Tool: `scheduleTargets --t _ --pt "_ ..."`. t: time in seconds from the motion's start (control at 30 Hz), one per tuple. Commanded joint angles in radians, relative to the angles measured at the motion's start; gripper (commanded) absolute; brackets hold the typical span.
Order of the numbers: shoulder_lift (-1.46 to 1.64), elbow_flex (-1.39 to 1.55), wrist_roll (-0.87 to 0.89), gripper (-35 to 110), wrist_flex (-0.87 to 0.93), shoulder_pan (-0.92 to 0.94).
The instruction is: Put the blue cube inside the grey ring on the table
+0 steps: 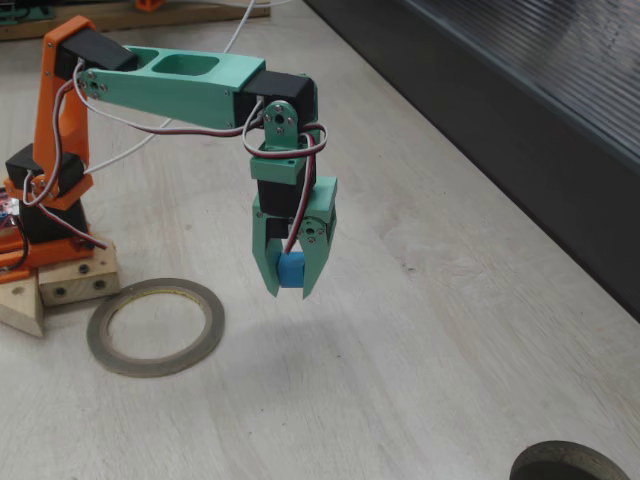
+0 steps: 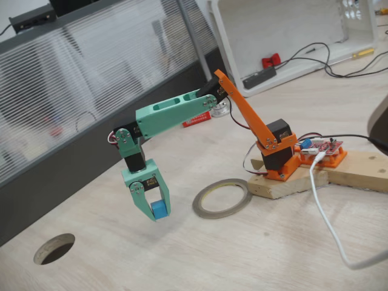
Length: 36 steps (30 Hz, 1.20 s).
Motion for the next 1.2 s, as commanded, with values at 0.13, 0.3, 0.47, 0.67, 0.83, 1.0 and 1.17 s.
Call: scheduleTargets --t 0.13,0.3,0.47,0.67,0.83,1.0,1.17 --pt "0.051 0.006 0.015 5 0.008 0.020" --pt "0.054 0.008 0.015 5 0.008 0.092" --pt "0.095 0.040 0.017 5 0.008 0.107" --pt "0.268 0.339 0.011 5 0.006 0.107" --pt "0.422 0.523 0.011 6 0.006 0.109" --pt "0.505 0.632 0.011 6 0.006 0.130" --pt "0.578 0.706 0.015 6 0.006 0.233"
